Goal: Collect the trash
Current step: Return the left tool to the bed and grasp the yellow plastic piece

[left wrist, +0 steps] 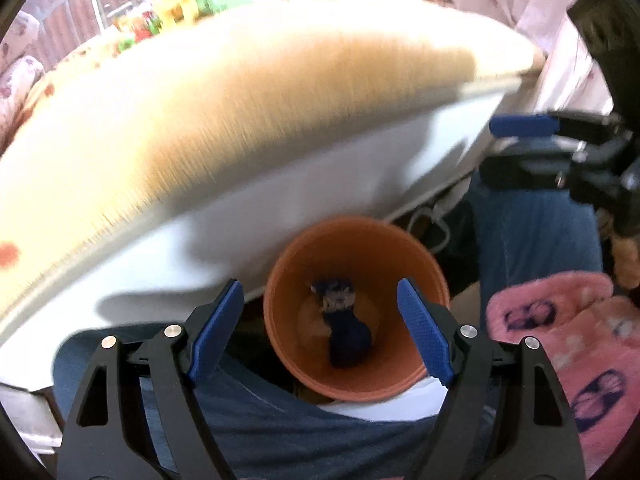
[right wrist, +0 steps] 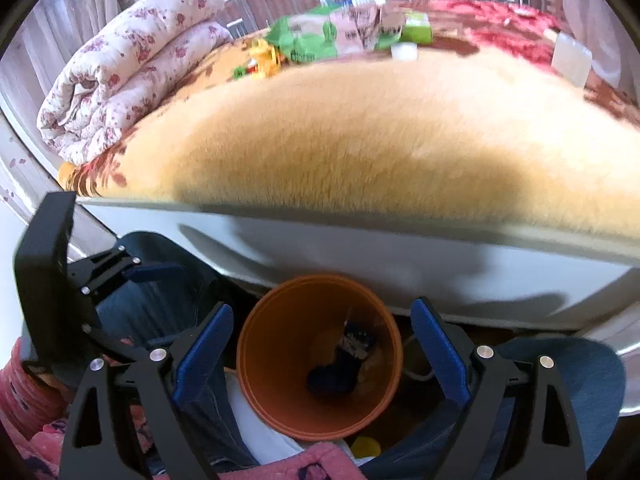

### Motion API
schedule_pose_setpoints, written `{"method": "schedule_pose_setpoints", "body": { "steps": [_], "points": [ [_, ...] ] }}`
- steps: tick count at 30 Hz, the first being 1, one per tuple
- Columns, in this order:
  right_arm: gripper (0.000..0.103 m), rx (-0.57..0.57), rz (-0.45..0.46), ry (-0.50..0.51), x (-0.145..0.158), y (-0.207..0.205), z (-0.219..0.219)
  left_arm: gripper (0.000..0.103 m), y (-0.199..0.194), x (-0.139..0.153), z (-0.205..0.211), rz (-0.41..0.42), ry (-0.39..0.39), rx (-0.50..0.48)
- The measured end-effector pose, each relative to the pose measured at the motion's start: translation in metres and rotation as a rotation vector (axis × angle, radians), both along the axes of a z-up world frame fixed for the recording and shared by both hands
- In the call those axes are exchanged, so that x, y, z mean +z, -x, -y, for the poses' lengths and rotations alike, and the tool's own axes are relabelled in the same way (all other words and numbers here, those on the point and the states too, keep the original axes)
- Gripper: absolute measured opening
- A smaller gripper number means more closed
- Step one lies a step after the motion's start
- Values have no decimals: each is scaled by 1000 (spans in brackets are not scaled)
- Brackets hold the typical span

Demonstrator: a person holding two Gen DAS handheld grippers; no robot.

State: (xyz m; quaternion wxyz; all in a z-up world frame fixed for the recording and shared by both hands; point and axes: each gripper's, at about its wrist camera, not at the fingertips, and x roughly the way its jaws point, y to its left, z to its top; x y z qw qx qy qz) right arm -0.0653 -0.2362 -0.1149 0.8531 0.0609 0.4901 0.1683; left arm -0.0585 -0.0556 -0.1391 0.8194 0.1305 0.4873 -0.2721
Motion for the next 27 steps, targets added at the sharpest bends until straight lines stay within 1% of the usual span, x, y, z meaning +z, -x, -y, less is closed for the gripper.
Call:
{"method": "schedule_pose_setpoints", "body": {
  "steps": [1, 2, 4, 6, 7, 9, 11, 14, 16, 17, 21, 24, 25, 26, 27],
  "points": [
    [89, -3, 14, -3, 6, 0, 1, 77, -4, 10, -2, 18, 16, 8],
    [89, -11, 41, -16, 16, 0, 5, 81, -7, 19, -3, 34, 31, 14],
    [89, -19, 74, -27, 29, 1, 9, 85, -17, 38, -6, 82, 53, 32],
    [89, -29, 114, -33, 44, 1, 14, 85, -30, 56, -8, 123, 71, 56],
    [89, -34, 133, -33, 51, 2, 16, 86, -39, 66, -8, 138, 92, 72],
    [91, -44, 155, -33, 59, 2, 19, 91, -61, 82, -9, 156, 148, 97],
    [91, -55, 172, -33, 64, 3, 23, 93, -83, 89, -9, 167, 173, 131],
    [91, -64, 173, -39, 65, 4, 25, 93, -132, 90, -4, 161, 191, 205],
    [91, -67, 171, -42, 62, 5, 24, 93, -160, 86, -3, 142, 231, 231],
    [91, -69, 169, -42, 60, 6, 23, 93, -176, 81, -2, 128, 231, 255],
    [91, -70, 158, -52, 55, 10, 21, 93, -222, 64, 7, 115, 153, 315],
    [91, -65, 163, -47, 54, 13, 19, 93, -239, 55, 10, 104, 107, 349],
    [91, -63, 166, -45, 54, 14, 18, 90, -240, 53, 11, 112, 98, 350],
    [91, -62, 167, -42, 54, 14, 18, 71, -241, 52, 10, 121, 91, 353],
    [91, -62, 167, -42, 54, 14, 19, 63, -242, 51, 11, 115, 94, 347]
  ]
}}
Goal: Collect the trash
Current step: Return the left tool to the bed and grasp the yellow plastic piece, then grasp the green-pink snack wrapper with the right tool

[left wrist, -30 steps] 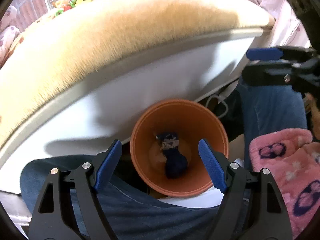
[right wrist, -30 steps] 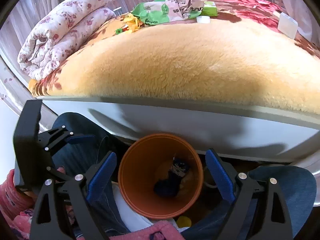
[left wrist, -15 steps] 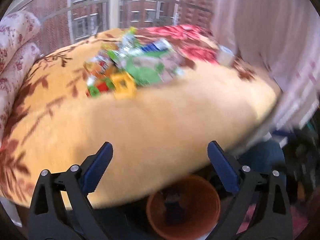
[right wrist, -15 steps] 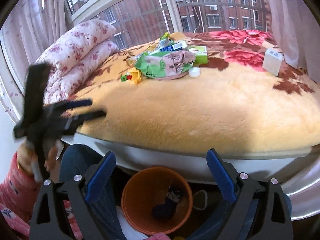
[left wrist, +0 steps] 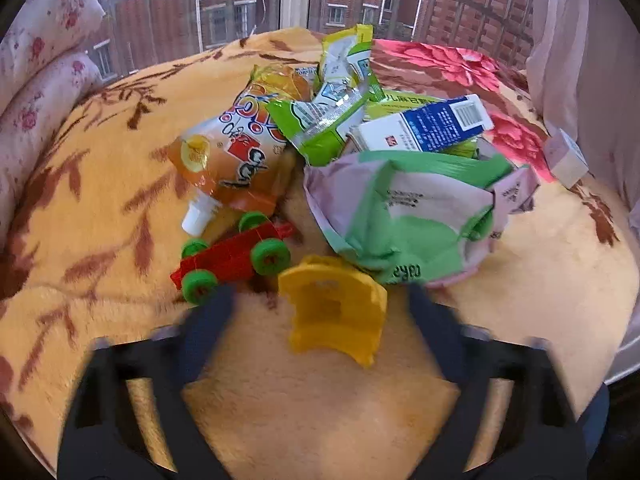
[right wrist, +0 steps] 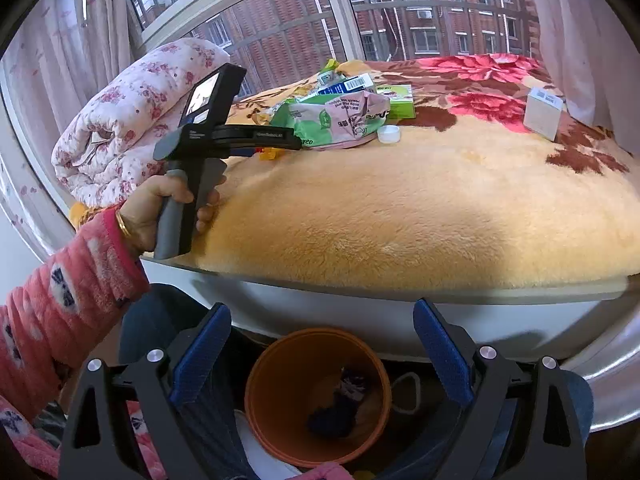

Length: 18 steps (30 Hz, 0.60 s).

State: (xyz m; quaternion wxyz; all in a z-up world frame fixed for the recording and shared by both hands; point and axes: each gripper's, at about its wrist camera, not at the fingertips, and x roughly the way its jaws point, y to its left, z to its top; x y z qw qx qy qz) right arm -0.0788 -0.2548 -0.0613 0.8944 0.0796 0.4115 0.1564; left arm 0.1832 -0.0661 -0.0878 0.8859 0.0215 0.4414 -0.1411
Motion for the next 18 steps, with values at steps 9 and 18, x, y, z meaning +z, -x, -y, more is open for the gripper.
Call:
{"method": "schedule_pose_setpoints", "body": {
  "steps": [9, 18],
  "points": [
    [91, -27, 3, -20, 2, -12, 7, 37, 31, 13, -10, 51, 19, -38],
    [94, -58, 6, -97, 19, -68, 8, 37, 99, 40, -29, 135, 41, -75]
  ]
}}
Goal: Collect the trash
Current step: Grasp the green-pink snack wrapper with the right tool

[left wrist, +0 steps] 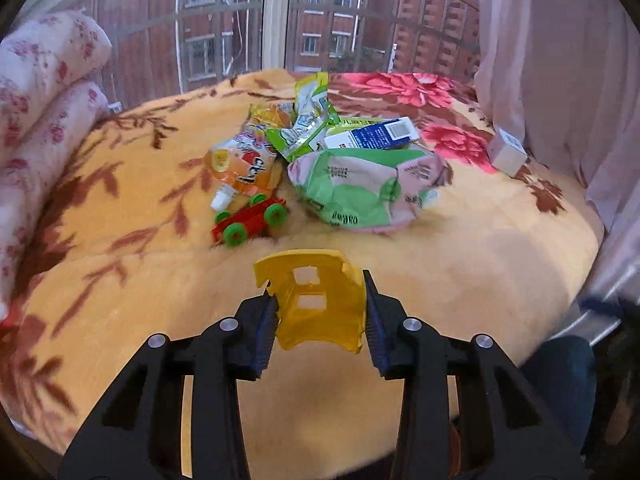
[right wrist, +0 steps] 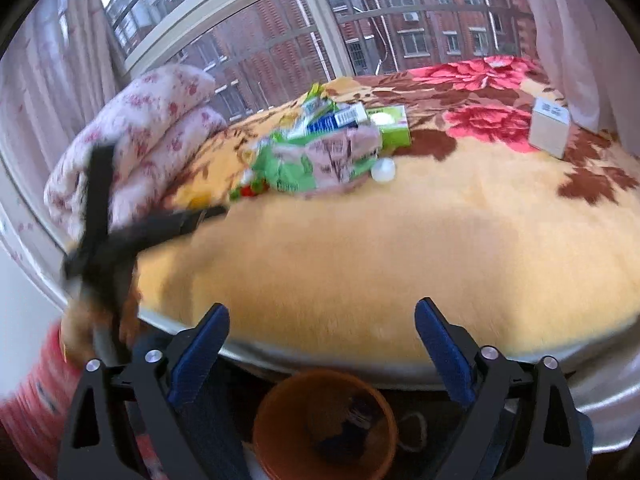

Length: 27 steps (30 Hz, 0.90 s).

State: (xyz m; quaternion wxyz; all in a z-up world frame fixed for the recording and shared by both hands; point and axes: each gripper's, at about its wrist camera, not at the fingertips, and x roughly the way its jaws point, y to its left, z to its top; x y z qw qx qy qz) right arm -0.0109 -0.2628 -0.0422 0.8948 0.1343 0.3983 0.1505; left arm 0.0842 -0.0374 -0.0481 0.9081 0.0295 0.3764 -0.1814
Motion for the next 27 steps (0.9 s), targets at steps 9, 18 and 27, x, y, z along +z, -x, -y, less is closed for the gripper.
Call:
{"method": "schedule_pose_setpoints", "body": {
  "steps": [9, 18, 27],
  "points": [
    [95, -174, -213, -302, -2, -135, 4, 37, 57, 1, -17, 46, -17, 9],
    [95, -409, -412, -444, -45, -200, 4, 37, 76, -3, -32, 51, -3, 18],
    [51, -468, -470, -430, -58, -222, -10, 37, 75, -7, -40, 31, 20, 32]
  ]
}}
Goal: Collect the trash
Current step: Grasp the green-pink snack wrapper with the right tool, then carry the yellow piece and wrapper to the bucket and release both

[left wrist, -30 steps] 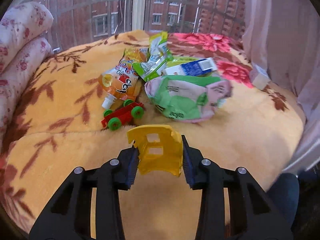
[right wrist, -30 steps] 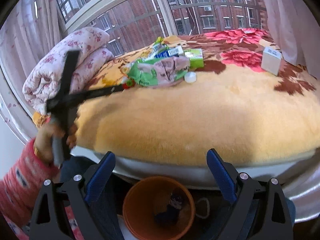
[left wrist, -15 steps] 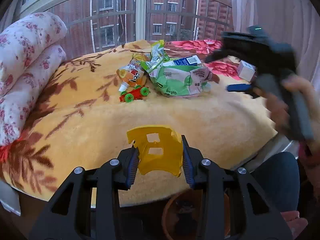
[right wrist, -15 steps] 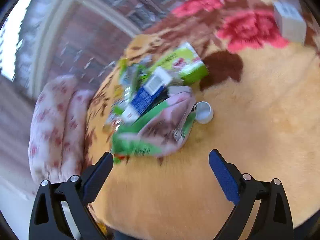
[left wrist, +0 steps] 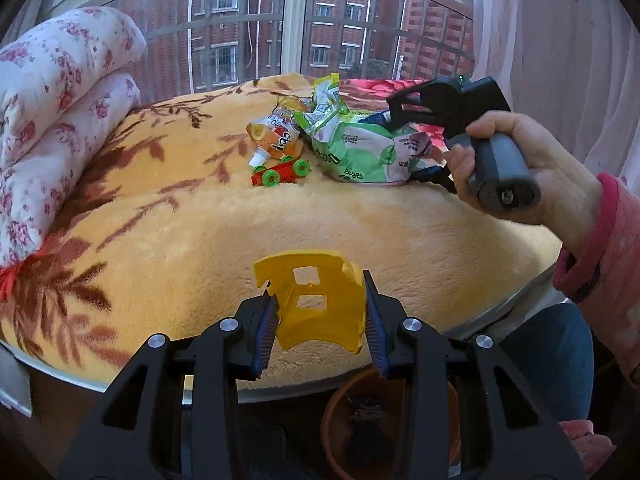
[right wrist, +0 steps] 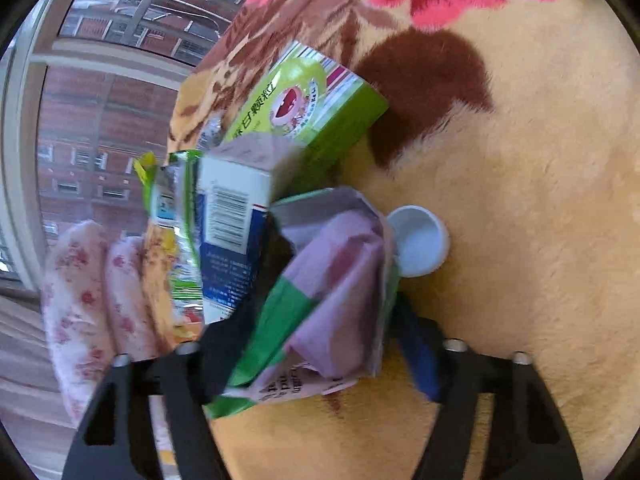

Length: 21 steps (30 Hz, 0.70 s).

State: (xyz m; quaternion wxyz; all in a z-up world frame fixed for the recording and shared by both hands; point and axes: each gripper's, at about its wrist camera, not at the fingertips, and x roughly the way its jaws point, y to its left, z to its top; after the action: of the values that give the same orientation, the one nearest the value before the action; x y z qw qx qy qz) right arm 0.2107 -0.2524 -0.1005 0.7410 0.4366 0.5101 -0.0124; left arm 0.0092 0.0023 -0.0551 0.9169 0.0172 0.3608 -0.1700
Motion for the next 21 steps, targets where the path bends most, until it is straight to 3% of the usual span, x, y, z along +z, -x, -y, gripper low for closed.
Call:
{"method": "schedule_pose_setpoints", "body": {
  "steps": [4, 5, 13, 17, 21],
  "points": [
    [41, 36, 48, 60, 8, 10, -2, 37, -2, 0, -2, -5, -2, 8],
    [33, 46, 68, 77, 13, 14, -2, 37, -2, 0, -3, -6, -5, 10],
    [32, 167, 247, 252, 67, 58, 7, 37, 1, 2, 0, -4, -7, 5],
    [32, 229, 318, 301, 87, 93, 20, 37, 7, 3, 7, -7, -10, -18],
    [32, 337, 413, 431, 109, 138, 18, 37, 14, 4, 14, -20, -19, -52]
  ]
}}
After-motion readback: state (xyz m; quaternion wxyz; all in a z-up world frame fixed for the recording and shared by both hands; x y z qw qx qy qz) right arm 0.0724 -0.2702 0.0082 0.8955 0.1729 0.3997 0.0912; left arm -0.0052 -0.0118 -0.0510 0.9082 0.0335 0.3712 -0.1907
